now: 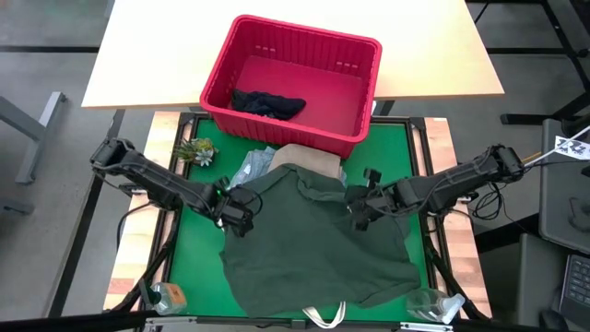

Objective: Fold Laundry from Bin
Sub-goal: Fold the green shirt

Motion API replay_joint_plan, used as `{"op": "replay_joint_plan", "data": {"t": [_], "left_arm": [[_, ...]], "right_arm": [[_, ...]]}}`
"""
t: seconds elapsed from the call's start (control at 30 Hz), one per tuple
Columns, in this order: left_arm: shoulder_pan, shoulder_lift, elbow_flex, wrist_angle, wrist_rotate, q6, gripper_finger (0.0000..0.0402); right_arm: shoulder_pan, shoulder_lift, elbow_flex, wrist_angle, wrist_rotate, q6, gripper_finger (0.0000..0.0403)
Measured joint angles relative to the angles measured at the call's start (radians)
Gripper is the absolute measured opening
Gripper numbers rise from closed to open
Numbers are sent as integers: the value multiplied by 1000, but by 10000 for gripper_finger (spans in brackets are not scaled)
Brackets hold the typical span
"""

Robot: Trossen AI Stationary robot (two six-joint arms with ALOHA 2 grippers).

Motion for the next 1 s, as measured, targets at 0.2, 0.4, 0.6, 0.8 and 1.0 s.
{"op": "replay_joint_plan", "data": {"t": [0.2,0.4,0.6,0.8,1.0], "left_arm": [[0,0,-105,94,-5,0,132],[0,0,-147,104,-33,-5,132],[0,0,-181,152,-47,0,132],[23,0,-206,152,-51,0,124],[33,0,-180,125,-51,5,35]], "right_arm": [[-42,-3,0,-7,-20,-4,7],[-68,-3,0,-7,-37,-27,8],[-69,-3,0,-7,-37,-30,10],[-68,-3,0,-6,-37,-30,11],[-68,-22,0,-31,-36,-30,11]]}}
